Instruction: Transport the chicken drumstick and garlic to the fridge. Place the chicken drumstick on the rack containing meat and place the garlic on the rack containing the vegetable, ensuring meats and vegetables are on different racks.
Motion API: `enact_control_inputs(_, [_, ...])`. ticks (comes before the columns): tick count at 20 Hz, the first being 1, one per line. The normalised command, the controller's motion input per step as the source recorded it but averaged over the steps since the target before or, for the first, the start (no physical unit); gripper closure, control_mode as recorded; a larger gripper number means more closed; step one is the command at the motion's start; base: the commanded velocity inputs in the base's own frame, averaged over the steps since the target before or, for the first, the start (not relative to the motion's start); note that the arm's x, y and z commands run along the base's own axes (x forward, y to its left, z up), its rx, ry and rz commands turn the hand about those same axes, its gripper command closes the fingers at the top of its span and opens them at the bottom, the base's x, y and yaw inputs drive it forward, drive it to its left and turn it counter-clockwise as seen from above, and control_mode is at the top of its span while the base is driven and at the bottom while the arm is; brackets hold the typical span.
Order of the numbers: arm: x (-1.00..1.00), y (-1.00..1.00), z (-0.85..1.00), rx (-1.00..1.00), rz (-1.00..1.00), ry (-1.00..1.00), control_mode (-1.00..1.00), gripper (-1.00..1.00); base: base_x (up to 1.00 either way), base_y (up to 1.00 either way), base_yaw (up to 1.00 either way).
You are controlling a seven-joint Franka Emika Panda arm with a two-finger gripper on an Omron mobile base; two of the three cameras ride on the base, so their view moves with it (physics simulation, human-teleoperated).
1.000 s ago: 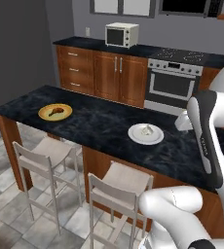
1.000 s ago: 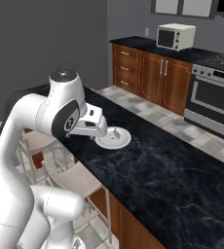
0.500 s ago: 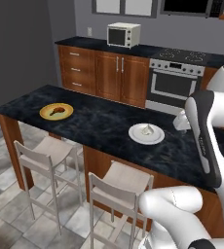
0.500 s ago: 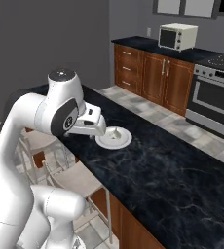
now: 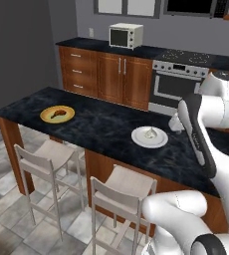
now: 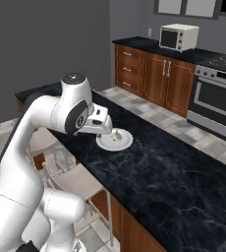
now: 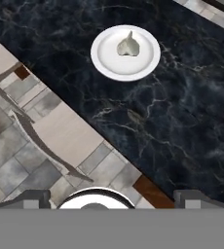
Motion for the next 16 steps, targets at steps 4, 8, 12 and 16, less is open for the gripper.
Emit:
enact_control_inputs(4, [0.99,0.0,-0.58,-0.02,0.0,0.02,-1.0,-1.0,0.0,0.0,0.0])
enact_control_inputs(8, [0.85,-0.16,-0.41,0.0,0.0,0.0,-1.0,-1.0,0.0,0.0,0.0])
enact_control_inputs(12, [0.76,-0.11,-0.49,-0.01,0.0,0.0,-1.0,-1.0,0.0,0.0,0.0])
enact_control_inputs(16, [0.81,-0.01,-0.46,-0.01,0.0,0.0,-1.0,-1.0,0.0,0.0,0.0])
